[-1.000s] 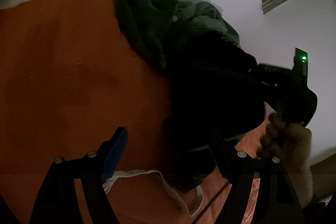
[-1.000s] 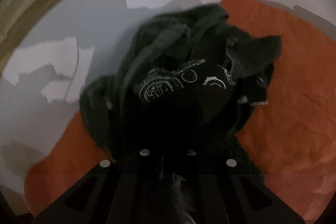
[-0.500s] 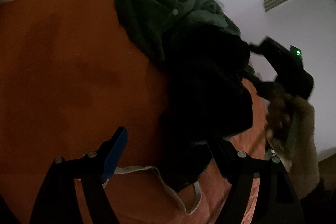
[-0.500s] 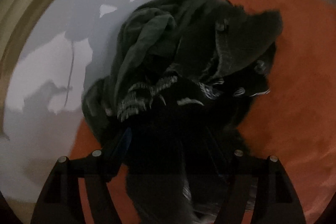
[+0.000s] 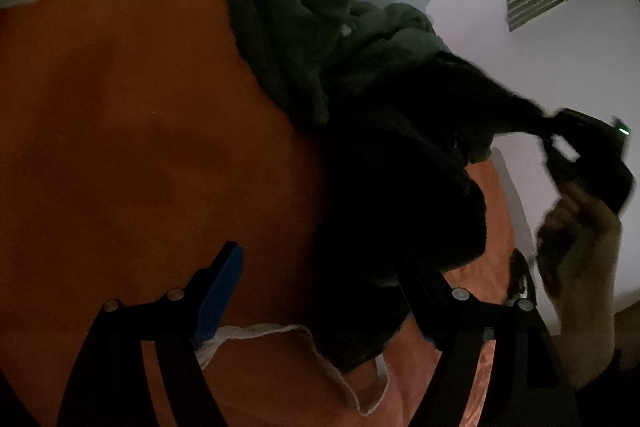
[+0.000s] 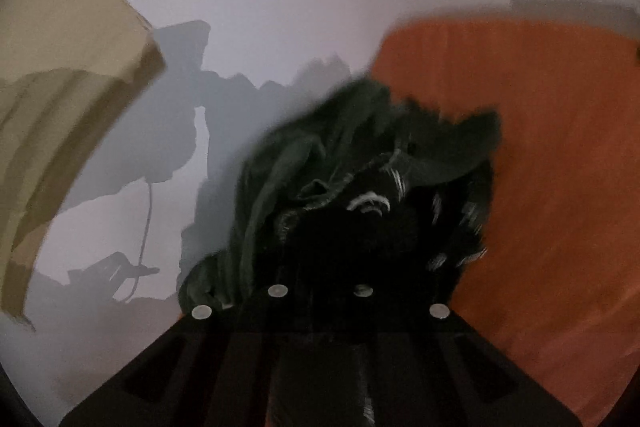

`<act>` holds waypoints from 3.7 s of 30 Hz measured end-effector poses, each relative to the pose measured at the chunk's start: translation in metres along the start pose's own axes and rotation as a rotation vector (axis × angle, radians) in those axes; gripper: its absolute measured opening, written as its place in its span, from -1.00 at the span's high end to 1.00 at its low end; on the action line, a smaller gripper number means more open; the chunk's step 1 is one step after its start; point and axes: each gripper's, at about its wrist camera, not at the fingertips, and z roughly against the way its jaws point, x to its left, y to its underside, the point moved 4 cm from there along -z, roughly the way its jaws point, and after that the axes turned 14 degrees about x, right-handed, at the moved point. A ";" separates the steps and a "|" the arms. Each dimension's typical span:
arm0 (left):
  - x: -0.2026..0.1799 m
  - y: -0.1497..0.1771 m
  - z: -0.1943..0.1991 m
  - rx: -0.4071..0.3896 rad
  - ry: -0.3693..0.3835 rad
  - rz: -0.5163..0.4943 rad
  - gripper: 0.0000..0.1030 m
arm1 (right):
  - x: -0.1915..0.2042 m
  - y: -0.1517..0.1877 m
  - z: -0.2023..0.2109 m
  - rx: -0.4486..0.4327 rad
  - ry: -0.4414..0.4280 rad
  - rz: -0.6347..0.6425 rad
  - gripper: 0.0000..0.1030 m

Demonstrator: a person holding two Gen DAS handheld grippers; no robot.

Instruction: Fold clothes

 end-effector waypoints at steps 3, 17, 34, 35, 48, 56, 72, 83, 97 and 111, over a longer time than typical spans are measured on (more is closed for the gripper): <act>0.000 0.000 0.000 -0.004 -0.004 -0.006 -0.52 | -0.007 -0.009 0.044 -0.118 -0.008 0.033 0.95; -0.018 0.006 -0.007 0.019 0.007 -0.046 -0.52 | -0.084 -0.035 0.287 -0.402 0.208 0.090 0.96; -0.155 0.150 -0.042 0.214 -0.052 -0.484 -0.52 | -0.311 0.126 0.382 0.345 0.508 -0.142 0.90; -0.163 0.162 -0.044 0.232 -0.057 -0.516 -0.52 | -0.327 0.140 0.383 0.407 0.514 -0.162 0.90; -0.203 0.254 -0.063 0.346 -0.103 -0.761 -0.52 | -0.316 0.238 0.269 0.482 0.338 -0.098 -0.37; -0.197 0.270 -0.073 0.348 -0.121 -0.821 -0.52 | -0.308 0.247 0.213 0.426 0.387 -0.119 0.55; -0.205 0.251 -0.095 0.366 -0.079 -0.718 -0.52 | -0.283 0.273 0.415 0.080 0.446 -0.024 1.00; -0.201 0.256 -0.087 0.374 -0.032 -0.737 -0.52 | -0.324 0.223 0.288 0.309 0.234 -0.154 -0.63; -0.204 0.253 -0.087 0.405 0.017 -0.720 -0.52 | -0.287 0.313 0.285 0.452 0.146 -0.136 0.99; -0.217 0.264 -0.080 0.387 -0.003 -0.738 -0.52 | -0.275 0.357 0.349 0.473 0.012 -0.136 0.96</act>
